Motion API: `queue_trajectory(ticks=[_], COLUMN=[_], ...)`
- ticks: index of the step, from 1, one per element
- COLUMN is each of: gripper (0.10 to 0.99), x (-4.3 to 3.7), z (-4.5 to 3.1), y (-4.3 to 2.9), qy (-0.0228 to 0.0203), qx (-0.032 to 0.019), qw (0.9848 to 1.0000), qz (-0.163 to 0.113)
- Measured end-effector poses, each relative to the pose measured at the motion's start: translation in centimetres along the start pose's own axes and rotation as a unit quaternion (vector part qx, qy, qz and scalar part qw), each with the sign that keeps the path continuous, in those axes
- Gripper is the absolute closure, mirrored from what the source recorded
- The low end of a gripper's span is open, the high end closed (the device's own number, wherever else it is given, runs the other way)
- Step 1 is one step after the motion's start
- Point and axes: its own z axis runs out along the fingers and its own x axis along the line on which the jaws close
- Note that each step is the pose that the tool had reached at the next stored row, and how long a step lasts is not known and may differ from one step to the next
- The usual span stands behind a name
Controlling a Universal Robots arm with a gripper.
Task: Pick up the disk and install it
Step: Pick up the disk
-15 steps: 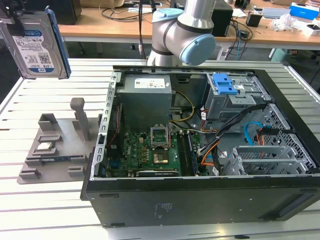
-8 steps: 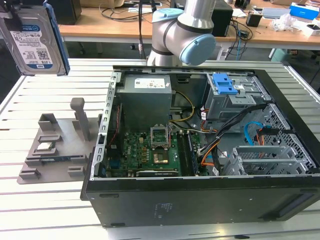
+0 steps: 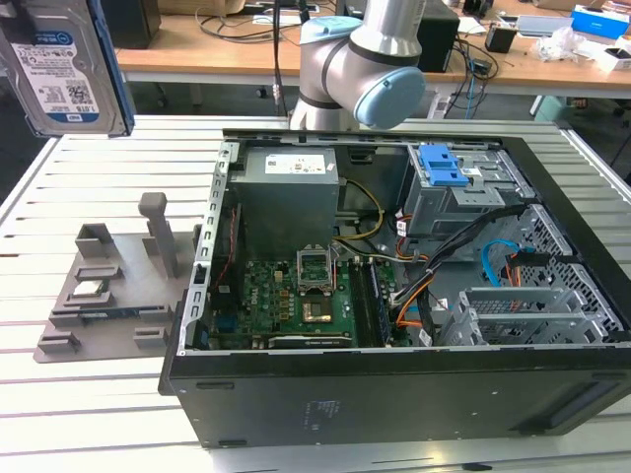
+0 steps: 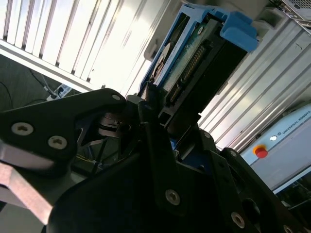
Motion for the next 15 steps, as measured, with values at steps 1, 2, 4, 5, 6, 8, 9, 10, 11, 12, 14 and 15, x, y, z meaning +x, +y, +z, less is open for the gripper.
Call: queue_trajectory(ticks=[1, 2, 4, 5, 6, 8, 9, 10, 11, 12, 14, 15], gripper=[0.722, 0.722, 0.722, 0.722, 0.722, 0.722, 0.722, 0.722, 0.722, 0.722, 0.722, 0.722], x=[-0.02, -0.04, -0.09, -0.11, -0.13, -0.16, -0.18, -0.2, -0.23, -0.23, -0.23, -0.24], z=[-0.17, -0.41, -1.09, -1.31, -1.58, -2.11, -2.34, -2.73, -3.16, -3.31, -3.36, -3.36], y=[0.01, 0.02, 0.05, 0.06, 0.07, 0.09, 0.1, 0.11, 0.13, 0.14, 0.14, 0.14], qy=[0.0, 0.0, 0.0, 0.0, 0.0, 0.0, 0.0, 0.0, 0.0, 0.0, 0.0, 0.0], qx=[0.0, -0.0001, -0.0001, -0.0002, -0.0002, -0.0002, -0.0003, -0.0003, -0.0003, -0.0003, -0.0003, -0.0002], qw=[1.0, 1.0, 1.0, 1.0, 1.0, 1.0, 1.0, 1.0, 1.0, 1.0, 1.0, 1.0], qz=[0.0, 0.0, 0.0, 0.0, 0.0, 0.0, 0.0, 0.0, 0.0, 0.0, 0.0, 0.0])
